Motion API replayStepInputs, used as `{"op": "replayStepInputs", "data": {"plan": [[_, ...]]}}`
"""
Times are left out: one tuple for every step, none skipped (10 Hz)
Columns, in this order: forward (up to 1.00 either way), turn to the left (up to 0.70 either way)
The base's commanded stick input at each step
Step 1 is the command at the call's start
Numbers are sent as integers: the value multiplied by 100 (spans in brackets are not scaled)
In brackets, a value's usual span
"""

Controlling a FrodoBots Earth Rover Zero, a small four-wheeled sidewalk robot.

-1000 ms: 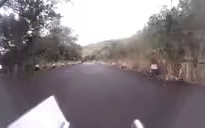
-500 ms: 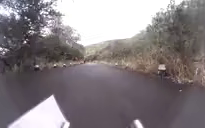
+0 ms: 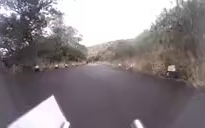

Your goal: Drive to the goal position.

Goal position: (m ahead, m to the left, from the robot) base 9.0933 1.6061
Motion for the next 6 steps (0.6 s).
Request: {"op": "replayStepInputs", "data": {"plan": [[100,0],[100,0],[100,0],[100,0],[100,0],[100,0]]}}
